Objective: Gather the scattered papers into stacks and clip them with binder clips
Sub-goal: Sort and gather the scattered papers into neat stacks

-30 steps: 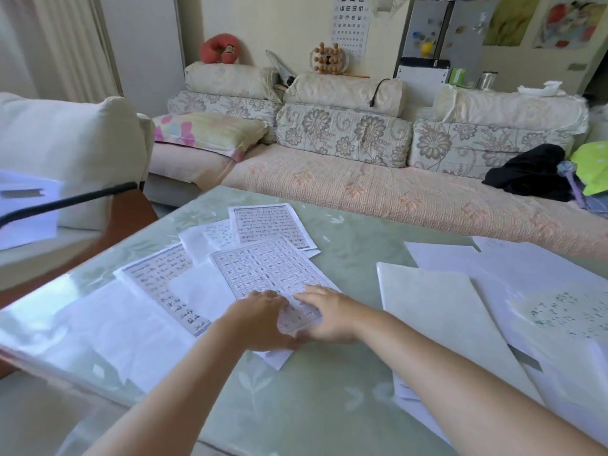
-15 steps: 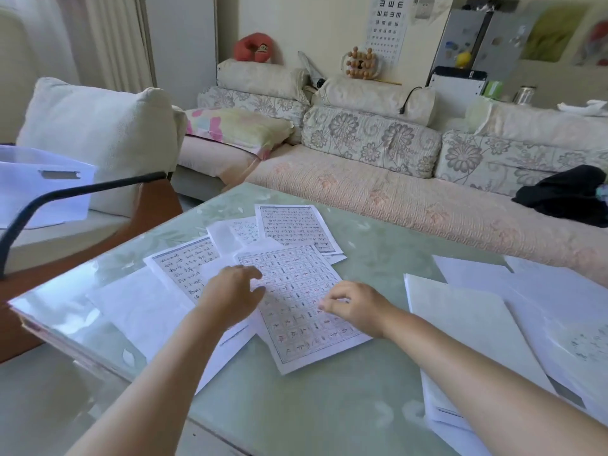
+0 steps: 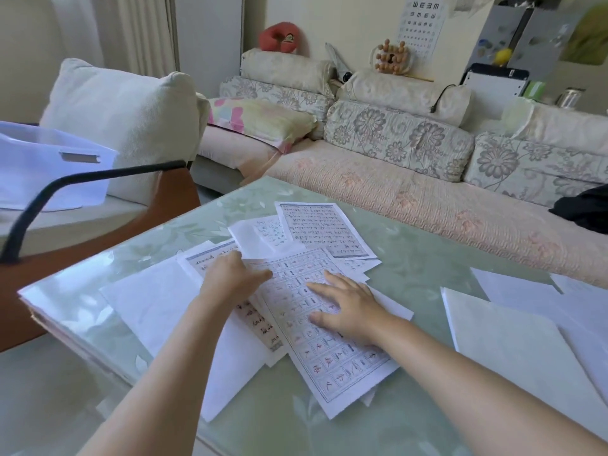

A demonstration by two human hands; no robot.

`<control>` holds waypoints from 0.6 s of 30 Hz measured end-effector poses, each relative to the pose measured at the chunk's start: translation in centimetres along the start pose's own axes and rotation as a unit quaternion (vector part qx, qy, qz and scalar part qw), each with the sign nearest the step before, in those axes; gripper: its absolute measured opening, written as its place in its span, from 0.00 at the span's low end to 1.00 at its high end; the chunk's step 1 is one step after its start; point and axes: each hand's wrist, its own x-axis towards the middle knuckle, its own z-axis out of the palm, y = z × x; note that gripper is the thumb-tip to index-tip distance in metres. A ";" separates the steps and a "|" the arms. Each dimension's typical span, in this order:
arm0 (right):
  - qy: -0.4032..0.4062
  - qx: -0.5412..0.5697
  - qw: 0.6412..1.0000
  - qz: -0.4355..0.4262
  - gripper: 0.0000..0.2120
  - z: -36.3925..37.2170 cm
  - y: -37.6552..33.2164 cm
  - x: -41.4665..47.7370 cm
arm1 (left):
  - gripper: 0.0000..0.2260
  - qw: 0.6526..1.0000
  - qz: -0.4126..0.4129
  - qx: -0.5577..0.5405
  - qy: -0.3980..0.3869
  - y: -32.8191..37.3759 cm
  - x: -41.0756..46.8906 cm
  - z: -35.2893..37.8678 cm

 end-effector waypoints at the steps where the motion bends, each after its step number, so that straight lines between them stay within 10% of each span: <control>1: 0.008 0.001 1.000 -0.018 0.33 0.0 0.0 -0.1 | 0.32 0.999 -0.015 -0.046 -0.018 0.2 0.0 -0.3; 6: 0.033 0.056 0.998 -0.028 0.34 -0.5 -0.1 -0.3 | 0.15 0.995 0.007 -0.089 -0.040 0.4 -0.3 -1.0; 14: 0.130 0.261 0.946 0.143 0.48 -3.9 1.6 0.6 | 0.21 0.965 0.082 -0.248 -0.014 0.4 -1.6 -2.6; 18: 0.078 0.308 0.935 0.159 0.19 -3.9 2.9 1.4 | 0.26 0.960 0.046 -0.276 0.010 0.1 -1.8 -2.1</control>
